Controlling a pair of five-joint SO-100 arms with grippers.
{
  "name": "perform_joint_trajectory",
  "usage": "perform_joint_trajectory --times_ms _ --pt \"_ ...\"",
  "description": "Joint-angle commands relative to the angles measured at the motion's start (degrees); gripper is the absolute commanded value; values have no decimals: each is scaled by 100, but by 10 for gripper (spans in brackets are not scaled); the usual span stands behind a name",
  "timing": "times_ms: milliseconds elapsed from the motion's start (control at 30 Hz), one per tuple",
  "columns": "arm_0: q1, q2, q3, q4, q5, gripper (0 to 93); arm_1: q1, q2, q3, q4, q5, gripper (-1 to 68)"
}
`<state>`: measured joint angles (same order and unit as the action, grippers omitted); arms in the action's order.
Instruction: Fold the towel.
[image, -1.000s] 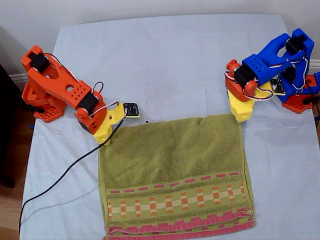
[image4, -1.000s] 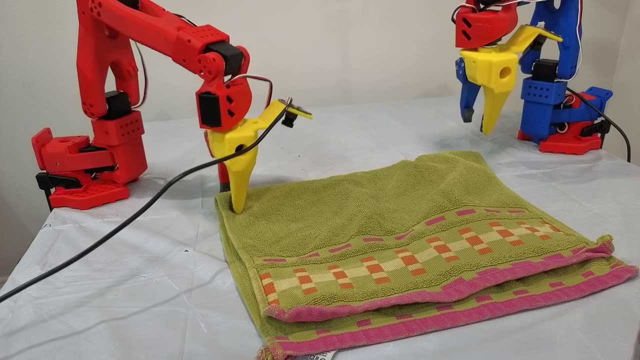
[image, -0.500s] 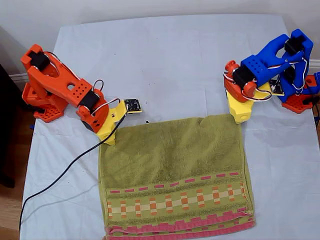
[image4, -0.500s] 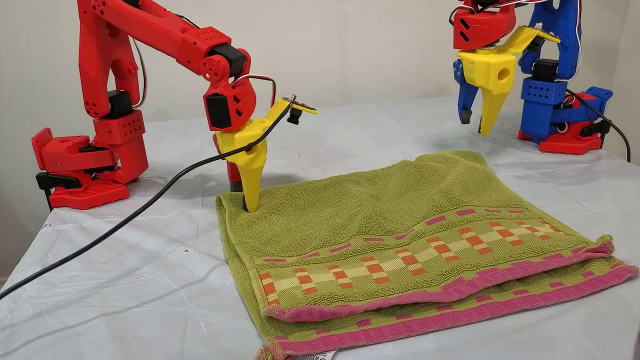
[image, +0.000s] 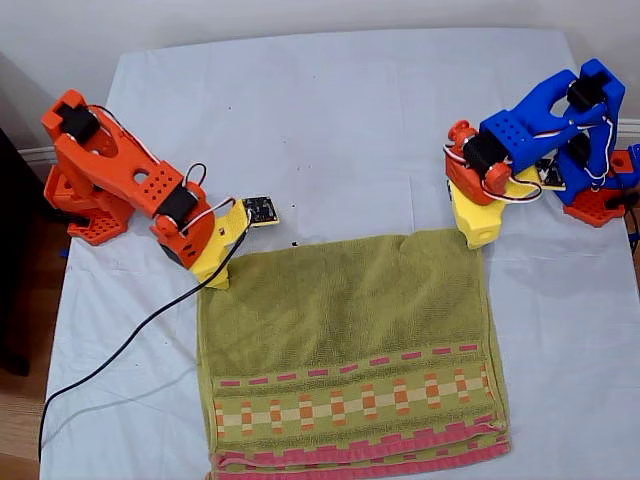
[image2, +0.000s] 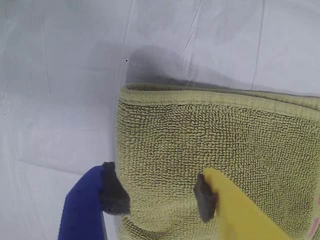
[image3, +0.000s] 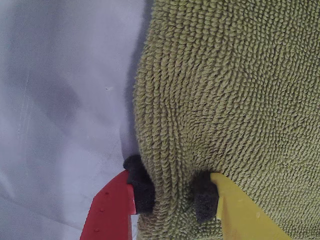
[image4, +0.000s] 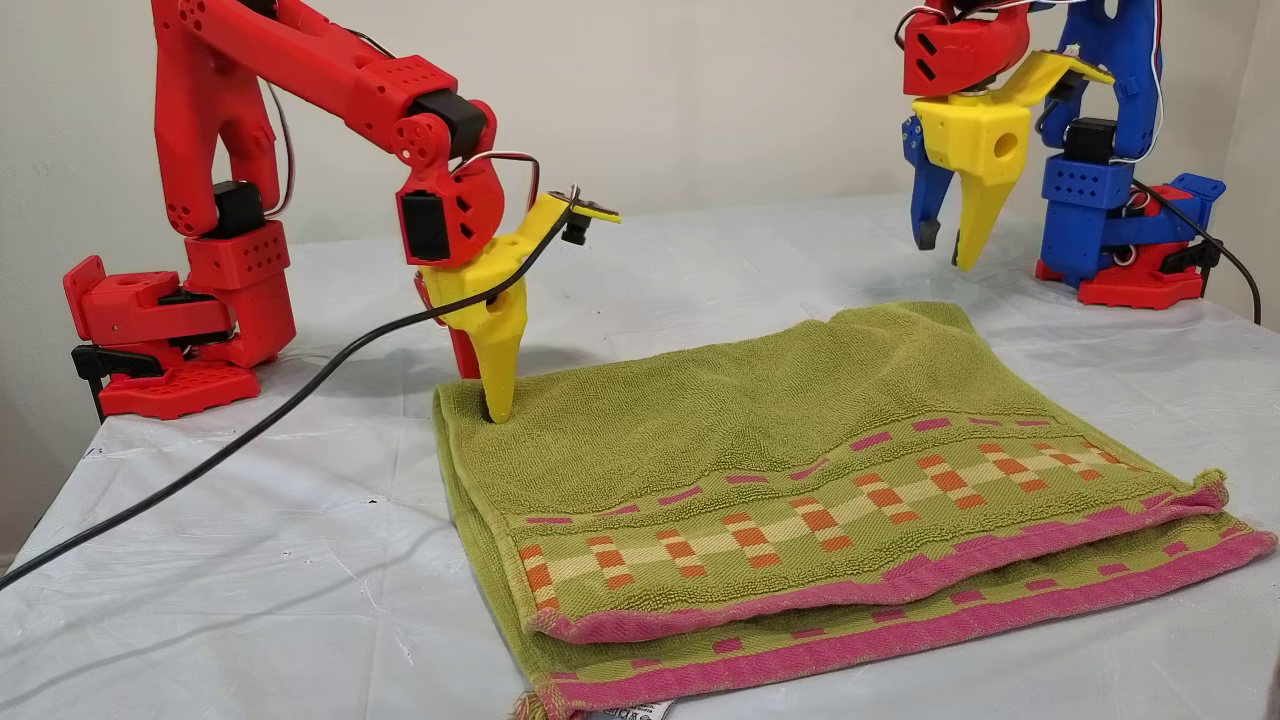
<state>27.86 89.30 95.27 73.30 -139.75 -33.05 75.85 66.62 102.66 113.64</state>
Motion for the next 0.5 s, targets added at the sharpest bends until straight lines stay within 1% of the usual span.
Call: perform_joint_trajectory --times_ms 0,200,367,467 --pt "-18 246 -18 -88 202 1 44 404 -9 44 88 297" --pt "53 308 62 88 -53 1 105 334 105 44 70 292" --pt "70 105 -343 580 -70 1 176 18 334 44 88 324" --pt "53 79 -378 633 -62 1 193 -9 431 9 220 343"
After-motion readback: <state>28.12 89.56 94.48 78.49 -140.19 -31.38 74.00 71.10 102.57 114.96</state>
